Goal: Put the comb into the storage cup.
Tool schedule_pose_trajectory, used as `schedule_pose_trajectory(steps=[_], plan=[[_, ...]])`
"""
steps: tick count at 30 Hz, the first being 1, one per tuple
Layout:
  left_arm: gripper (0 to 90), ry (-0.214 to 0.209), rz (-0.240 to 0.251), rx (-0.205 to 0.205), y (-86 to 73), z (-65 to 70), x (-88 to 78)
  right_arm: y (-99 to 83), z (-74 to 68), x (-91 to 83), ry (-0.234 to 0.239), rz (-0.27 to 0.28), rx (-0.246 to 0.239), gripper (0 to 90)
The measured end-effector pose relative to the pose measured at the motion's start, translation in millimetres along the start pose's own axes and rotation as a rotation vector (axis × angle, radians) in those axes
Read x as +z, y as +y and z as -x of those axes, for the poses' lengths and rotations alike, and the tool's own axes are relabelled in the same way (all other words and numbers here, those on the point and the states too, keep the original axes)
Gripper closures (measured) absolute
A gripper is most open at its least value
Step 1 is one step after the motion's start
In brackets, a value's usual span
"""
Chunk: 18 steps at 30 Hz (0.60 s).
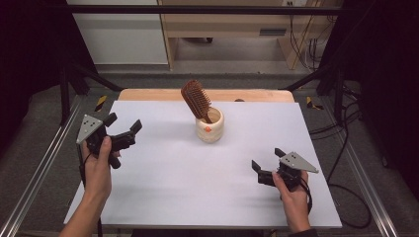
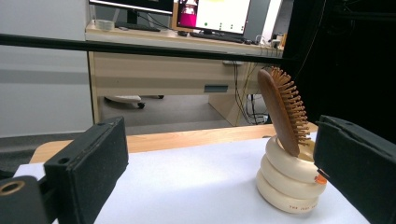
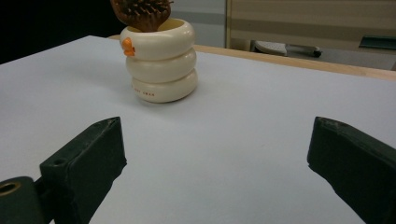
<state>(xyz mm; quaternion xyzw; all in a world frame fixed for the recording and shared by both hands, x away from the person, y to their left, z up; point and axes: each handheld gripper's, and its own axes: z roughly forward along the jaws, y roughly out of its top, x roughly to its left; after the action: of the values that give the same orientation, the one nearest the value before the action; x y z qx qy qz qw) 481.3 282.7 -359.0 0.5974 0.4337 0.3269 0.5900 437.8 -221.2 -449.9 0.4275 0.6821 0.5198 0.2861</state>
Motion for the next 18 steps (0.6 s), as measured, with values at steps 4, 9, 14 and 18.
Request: schedule_pose_trajectory(steps=[4,9,14,18], plan=[[3.3,0.003,0.003,0.019,1.2,-0.6,-4.6,-0.2,-0.3,0.2,0.001,0.000,0.000,4.9],[3.1,0.002,0.000,0.044,0.7,-1.9,-11.6,-0.3,-0.3,-0.2,0.002,0.000,-0.004,4.9],[2.9,0.008,0.006,0.032,-2.3,-8.0,-19.2,-0.3,-0.5,-0.3,0.003,0.002,-0.008,5.0],[3.0,0.012,0.005,0.022,-6.2,-13.0,-24.0,-0.1,-0.4,-0.7,0.004,0.004,-0.009,5.0]])
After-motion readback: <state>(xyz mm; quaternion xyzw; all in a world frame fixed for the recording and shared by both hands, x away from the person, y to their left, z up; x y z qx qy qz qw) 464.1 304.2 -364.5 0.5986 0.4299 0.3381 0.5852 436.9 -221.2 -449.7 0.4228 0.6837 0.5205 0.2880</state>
